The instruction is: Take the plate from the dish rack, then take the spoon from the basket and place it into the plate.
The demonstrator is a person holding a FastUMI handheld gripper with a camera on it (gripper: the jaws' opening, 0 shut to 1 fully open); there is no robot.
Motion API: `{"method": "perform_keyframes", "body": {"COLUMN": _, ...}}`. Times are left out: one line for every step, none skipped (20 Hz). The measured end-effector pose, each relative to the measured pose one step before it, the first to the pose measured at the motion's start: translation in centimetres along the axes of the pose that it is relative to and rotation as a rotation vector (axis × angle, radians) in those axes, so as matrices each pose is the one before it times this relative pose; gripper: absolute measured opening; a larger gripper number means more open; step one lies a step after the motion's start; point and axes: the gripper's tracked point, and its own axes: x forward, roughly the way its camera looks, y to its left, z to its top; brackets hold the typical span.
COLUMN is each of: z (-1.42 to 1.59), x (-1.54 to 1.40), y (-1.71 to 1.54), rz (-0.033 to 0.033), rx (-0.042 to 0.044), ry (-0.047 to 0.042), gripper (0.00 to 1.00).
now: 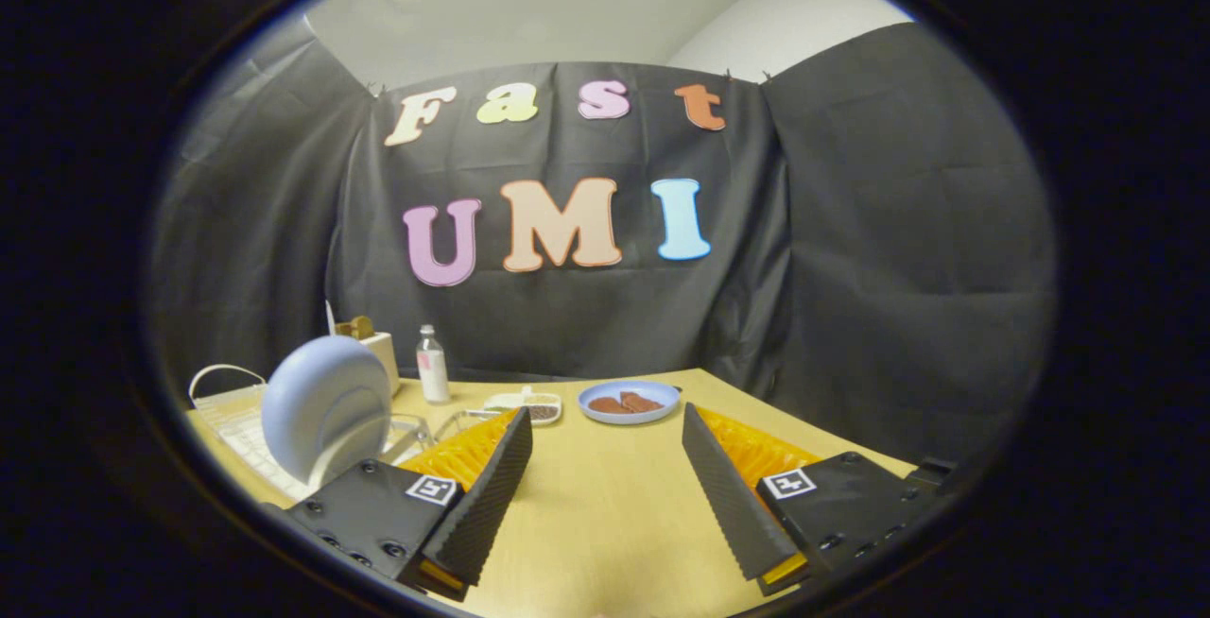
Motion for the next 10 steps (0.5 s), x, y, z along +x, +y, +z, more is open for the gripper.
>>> {"method": "perform_keyframes", "body": {"z": 0.647, "x": 0.001, "y": 0.896, "rz": 0.01341, "rx": 0.00698, "ry": -0.00676, "gripper": 1.0}}
{"method": "perform_keyframes", "body": {"z": 0.798, "x": 0.042, "y": 1.246, "rz": 0.02193, "rx": 0.0047, "ry": -0.00787, "gripper": 1.0}}
{"method": "perform_keyframes", "body": {"z": 0.6, "x": 0.091, "y": 1.321, "rz": 0.02377, "rx": 0.0026, "ry": -0.00513, "gripper": 1.0}}
{"method": "perform_keyframes", "body": {"z": 0.541, "x": 0.132, "y": 1.286, "rz": 0.0223, "rx": 0.00148, "ry": -0.00053, "gripper": 1.0}}
{"method": "perform_keyframes", "body": {"z": 0.34, "x": 0.237, "y": 1.466, "rz": 0.02275, "rx": 0.00228, "ry": 0.00365, "gripper": 1.0}}
{"method": "perform_keyframes", "body": {"z": 0.317, "x": 0.249, "y": 1.469, "rz": 0.02463, "rx": 0.00514, "ry": 0.006, "gripper": 1.0}}
{"method": "perform_keyframes", "body": {"z": 0.145, "x": 0.283, "y": 1.673, "rz": 0.02642, "rx": 0.00652, "ry": 0.00618, "gripper": 1.0}}
{"method": "perform_keyframes", "body": {"z": 0.157, "x": 0.261, "y": 1.571, "rz": 0.02742, "rx": 0.00727, "ry": 0.00664, "gripper": 1.0}}
{"method": "perform_keyframes", "body": {"z": -0.107, "x": 0.31, "y": 1.481, "rz": 0.02523, "rx": 0.00435, "ry": 0.00732, "gripper": 1.0}}
{"method": "perform_keyframes", "body": {"z": -0.054, "x": 0.286, "y": 1.195, "rz": 0.01855, "rx": 0.00192, "ry": 0.0087, "gripper": 1.0}}
